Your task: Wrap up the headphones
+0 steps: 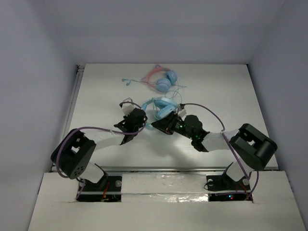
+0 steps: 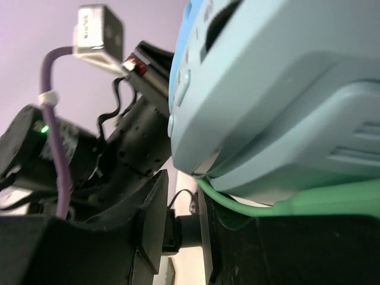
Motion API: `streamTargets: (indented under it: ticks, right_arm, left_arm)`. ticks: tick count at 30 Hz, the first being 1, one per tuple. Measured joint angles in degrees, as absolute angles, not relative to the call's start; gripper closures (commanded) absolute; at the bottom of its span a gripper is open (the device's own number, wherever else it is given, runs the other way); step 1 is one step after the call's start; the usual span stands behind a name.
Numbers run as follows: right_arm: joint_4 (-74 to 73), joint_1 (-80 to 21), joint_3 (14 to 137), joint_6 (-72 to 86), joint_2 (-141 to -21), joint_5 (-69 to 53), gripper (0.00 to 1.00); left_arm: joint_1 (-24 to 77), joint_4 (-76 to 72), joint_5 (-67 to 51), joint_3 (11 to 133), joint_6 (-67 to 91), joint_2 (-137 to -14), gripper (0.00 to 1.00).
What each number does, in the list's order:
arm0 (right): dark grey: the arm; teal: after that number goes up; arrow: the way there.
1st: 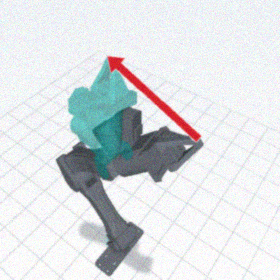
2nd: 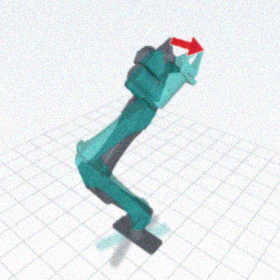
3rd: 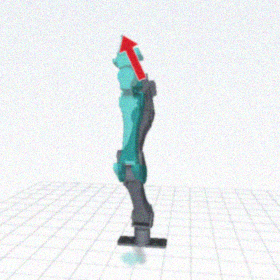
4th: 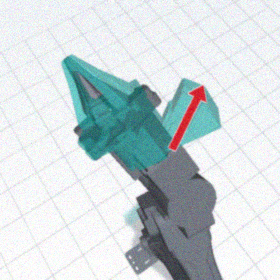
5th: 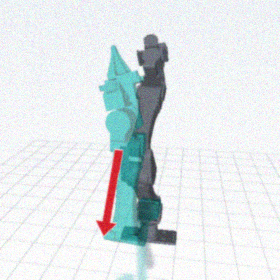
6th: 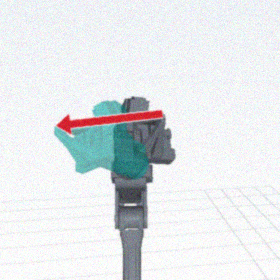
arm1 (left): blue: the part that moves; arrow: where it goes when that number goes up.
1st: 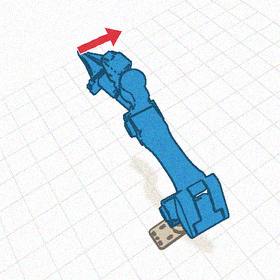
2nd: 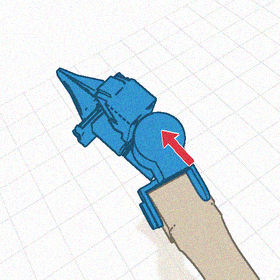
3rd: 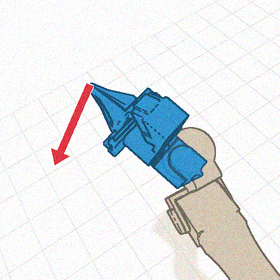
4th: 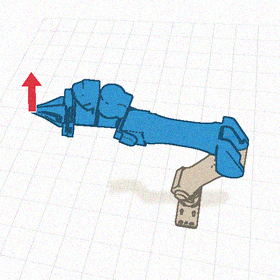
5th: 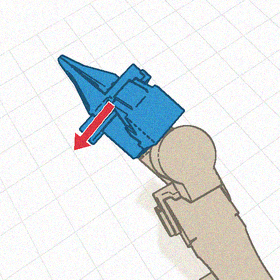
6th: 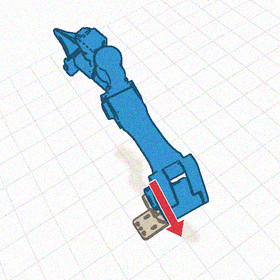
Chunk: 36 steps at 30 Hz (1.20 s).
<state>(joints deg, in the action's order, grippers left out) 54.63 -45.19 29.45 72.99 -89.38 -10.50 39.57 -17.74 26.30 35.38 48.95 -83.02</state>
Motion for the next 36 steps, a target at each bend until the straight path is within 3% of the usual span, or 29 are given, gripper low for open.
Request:
streamTargets:
  ticks: [4,12,13,16,19,36]
  right_arm:
    - [52.7,-45.5,30.1,73.2,-92.1,-9.7,0.59]
    - [48.8,-46.1,31.5,72.4,-94.5,-9.3,0.58]
    - [47.5,-46.2,32.4,71.9,-94.5,-9.0,0.59]
    - [43.7,-46.2,35.0,70.2,-94.6,-8.2,0.86]
    - [40.1,-46.2,36.9,68.8,-95.3,-7.4,1.0]
    - [21.6,-49.4,43.9,63.5,-95.5,4.8,1.0]
  left_arm:
    - [40.0,-17.2,27.2,35.4,48.7,-85.6,1.0]
    - [40.1,-16.8,27.3,34.5,48.3,-87.3,1.0]
    - [40.1,-16.9,27.4,34.5,48.2,-87.3,1.0]
    - [40.0,-16.9,27.7,34.5,48.1,-87.3,1.0]
    - [40.0,-16.8,28.1,34.5,47.9,-87.3,1.0]
    - [42.6,-14.5,34.3,35.2,48.0,-87.3,1.0]
